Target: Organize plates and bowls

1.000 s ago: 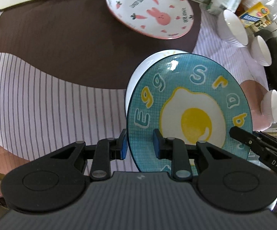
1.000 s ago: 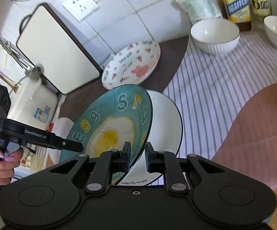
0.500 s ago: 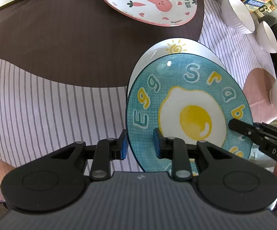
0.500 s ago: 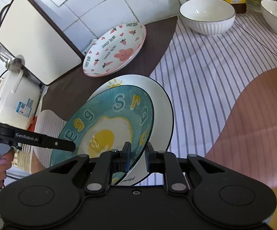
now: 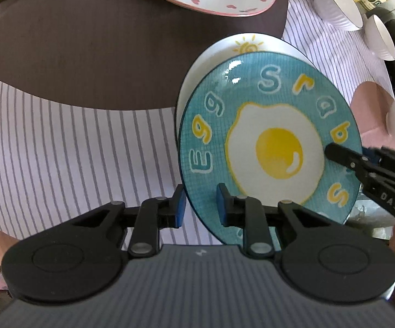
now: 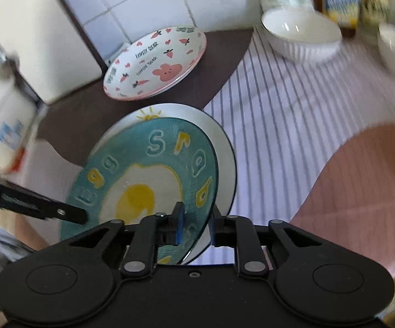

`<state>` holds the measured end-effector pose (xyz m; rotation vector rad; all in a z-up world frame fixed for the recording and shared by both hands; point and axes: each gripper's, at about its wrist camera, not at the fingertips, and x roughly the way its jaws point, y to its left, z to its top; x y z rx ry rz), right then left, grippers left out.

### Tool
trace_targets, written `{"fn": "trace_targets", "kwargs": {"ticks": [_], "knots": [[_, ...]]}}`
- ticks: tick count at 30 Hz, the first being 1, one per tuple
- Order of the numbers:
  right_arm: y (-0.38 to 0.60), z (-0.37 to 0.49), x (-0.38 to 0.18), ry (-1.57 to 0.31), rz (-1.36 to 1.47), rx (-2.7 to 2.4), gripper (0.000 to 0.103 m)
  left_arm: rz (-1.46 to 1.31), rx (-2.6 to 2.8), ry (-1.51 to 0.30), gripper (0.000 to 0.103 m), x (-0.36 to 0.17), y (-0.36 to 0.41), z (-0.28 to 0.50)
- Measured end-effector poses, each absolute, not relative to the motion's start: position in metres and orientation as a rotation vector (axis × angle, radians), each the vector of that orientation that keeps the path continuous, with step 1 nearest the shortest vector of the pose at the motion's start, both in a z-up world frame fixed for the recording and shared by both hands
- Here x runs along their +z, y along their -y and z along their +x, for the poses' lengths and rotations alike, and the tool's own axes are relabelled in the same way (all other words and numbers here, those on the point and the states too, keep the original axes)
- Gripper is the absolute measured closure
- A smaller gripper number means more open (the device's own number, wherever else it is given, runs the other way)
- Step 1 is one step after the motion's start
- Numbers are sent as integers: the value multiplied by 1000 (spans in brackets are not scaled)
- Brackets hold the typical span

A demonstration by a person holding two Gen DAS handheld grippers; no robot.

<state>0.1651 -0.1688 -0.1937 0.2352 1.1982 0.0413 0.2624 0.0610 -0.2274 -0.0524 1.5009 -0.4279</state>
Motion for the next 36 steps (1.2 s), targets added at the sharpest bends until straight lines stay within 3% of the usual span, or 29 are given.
{"fn": "trace_targets", "kwargs": {"ticks": [8, 13, 26, 29, 31, 36], "knots": [[150, 175, -194, -1226, -9, -18, 75, -71, -408, -1471, 84, -225, -65, 254], [148, 163, -188, -1177, 1, -18, 75, -66, -428, -1451, 85, -215, -68, 246], [188, 92, -88, -951, 152, -28, 74, 94, -564, -1317, 85, -126, -26, 200], [201, 77, -68, -903, 151, -37, 72, 134, -604, -1296, 80, -107, -7, 189], [210, 66, -56, -880, 149, -42, 68, 154, -627, -1288, 71, -97, 10, 182], [236, 38, -33, -822, 115, -41, 58, 195, -664, -1246, 63, -77, 52, 163]]}}
